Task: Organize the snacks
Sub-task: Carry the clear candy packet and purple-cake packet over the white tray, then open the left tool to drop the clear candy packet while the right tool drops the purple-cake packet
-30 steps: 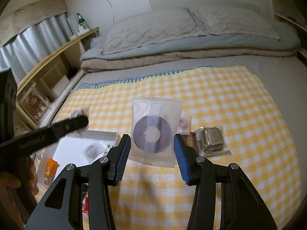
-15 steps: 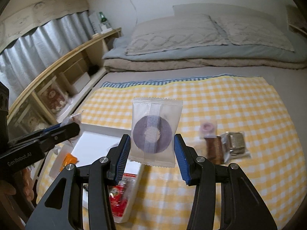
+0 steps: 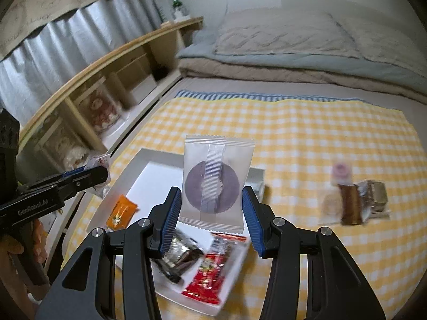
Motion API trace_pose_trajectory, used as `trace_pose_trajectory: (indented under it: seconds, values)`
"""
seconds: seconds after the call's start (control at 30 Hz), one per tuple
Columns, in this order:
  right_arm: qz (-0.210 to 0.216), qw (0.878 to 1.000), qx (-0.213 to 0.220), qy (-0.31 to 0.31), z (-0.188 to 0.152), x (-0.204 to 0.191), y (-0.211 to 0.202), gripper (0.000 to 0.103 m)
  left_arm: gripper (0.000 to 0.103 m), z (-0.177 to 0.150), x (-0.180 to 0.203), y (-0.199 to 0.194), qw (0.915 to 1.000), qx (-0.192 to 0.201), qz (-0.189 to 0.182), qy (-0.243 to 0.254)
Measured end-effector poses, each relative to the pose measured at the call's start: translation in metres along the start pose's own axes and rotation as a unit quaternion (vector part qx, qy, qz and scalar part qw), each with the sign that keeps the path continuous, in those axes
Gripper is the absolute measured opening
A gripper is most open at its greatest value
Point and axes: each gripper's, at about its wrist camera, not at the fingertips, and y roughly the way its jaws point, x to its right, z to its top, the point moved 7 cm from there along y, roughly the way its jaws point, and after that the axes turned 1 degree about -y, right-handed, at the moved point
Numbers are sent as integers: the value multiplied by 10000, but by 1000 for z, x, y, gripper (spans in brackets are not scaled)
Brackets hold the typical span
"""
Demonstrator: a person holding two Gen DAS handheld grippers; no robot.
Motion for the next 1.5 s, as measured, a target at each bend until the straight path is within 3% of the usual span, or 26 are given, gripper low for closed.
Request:
trace_pose_trajectory:
  seconds: [0.27, 0.5, 0.87, 0.93, 0.97, 1.0, 1.03, 1.37, 1.5]
  values:
    - [314, 9983, -489, 82, -12, -21, 34, 48, 25, -23, -31, 31, 9970, -748, 178, -112]
    - [374, 9946, -896, 374, -21, -20, 63, 48, 25, -27, -34, 73, 9912, -1282, 325, -33]
    - [656, 9863, -1251, 857, -27, -24, 104, 50, 28, -32, -41, 108, 9875, -1527, 400, 12]
    - [691, 9856, -1204, 963, -24, -25, 108, 54, 37, -33, -44, 111, 9869, -1566, 396, -43]
    - [693, 9850, -1226, 1000, -25, -25, 111, 58, 48, -34, -47, 110, 9869, -1564, 391, -75]
    - [682, 9843, -1280, 1007, -26, -25, 113, 67, 52, -34, -49, 109, 9870, -1553, 390, -104]
    - [656, 9837, -1344, 995, -27, -24, 115, 75, 53, -34, -50, 109, 9873, -1539, 387, -122]
    - [400, 9859, -1512, 601, -41, -19, 113, 83, 72, -37, -54, 96, 9892, -1406, 360, -217]
    - [345, 9873, -1452, 536, -42, -17, 106, 100, 78, -38, -54, 92, 9896, -1372, 369, -221]
